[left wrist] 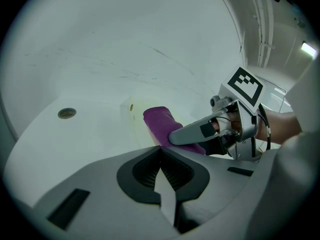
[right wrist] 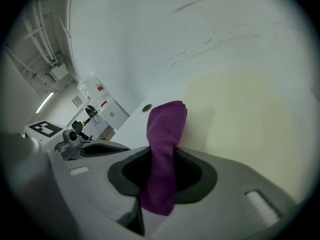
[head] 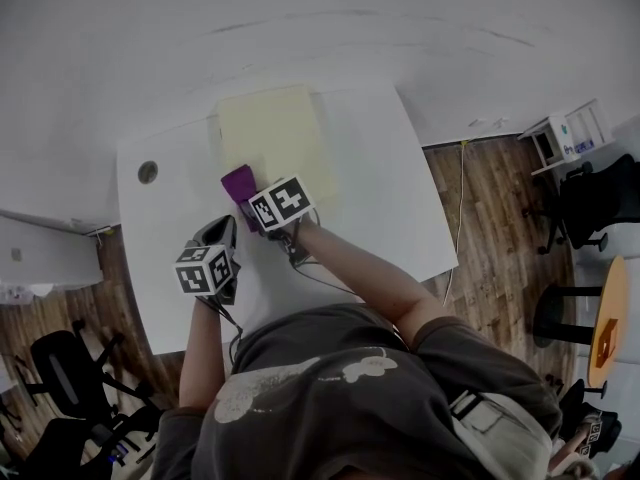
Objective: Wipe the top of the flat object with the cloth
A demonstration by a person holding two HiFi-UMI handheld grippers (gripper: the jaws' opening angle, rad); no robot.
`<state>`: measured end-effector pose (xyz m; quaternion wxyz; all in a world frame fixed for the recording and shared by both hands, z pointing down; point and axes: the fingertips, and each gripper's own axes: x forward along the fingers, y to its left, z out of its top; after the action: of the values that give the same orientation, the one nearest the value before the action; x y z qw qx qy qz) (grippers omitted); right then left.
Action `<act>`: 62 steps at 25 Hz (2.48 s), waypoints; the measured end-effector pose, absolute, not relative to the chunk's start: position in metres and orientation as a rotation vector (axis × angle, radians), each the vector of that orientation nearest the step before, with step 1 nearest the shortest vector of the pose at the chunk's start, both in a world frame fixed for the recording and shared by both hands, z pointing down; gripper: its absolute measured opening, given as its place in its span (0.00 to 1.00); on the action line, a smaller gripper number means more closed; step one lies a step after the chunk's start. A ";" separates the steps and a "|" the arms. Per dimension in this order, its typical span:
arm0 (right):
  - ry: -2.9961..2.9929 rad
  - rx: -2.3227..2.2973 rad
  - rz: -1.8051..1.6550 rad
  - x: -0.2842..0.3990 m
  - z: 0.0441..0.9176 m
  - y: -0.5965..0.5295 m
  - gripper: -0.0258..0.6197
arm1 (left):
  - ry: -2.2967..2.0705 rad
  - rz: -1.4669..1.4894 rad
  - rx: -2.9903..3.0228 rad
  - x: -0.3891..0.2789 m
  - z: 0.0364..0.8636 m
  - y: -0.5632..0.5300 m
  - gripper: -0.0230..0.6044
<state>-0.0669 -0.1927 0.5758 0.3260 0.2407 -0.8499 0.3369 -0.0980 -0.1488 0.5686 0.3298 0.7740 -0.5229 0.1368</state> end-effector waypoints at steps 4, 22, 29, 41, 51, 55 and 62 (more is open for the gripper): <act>-2.222 0.682 0.913 -0.047 0.578 -0.202 0.22 | -1.359 0.369 2.033 -0.092 0.568 -0.151 0.03; -2.154 0.955 1.016 0.078 0.581 -0.234 0.22 | -1.345 0.439 2.037 -0.062 0.577 -0.165 0.03; -2.136 1.036 1.046 0.123 0.582 -0.240 0.22 | -1.372 0.450 2.008 -0.061 0.581 -0.161 0.03; -2.227 1.058 1.103 0.164 0.563 -0.251 0.22 | -1.479 0.462 1.929 -0.061 0.577 -0.159 0.03; -2.297 0.933 1.101 0.167 0.566 -0.260 0.22 | -1.593 0.396 1.872 -0.053 0.564 -0.146 0.03; -2.308 0.941 1.099 0.163 0.561 -0.265 0.22 | -1.577 0.373 1.873 -0.052 0.564 -0.140 0.03; -2.300 1.003 1.082 0.141 0.551 -0.257 0.22 | -1.533 0.340 1.903 -0.078 0.563 -0.135 0.03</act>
<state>0.1413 -0.2567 0.5508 0.2034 0.3593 -0.8242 0.3876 -0.0784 -0.1346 0.5634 0.3308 0.7279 -0.5863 0.1301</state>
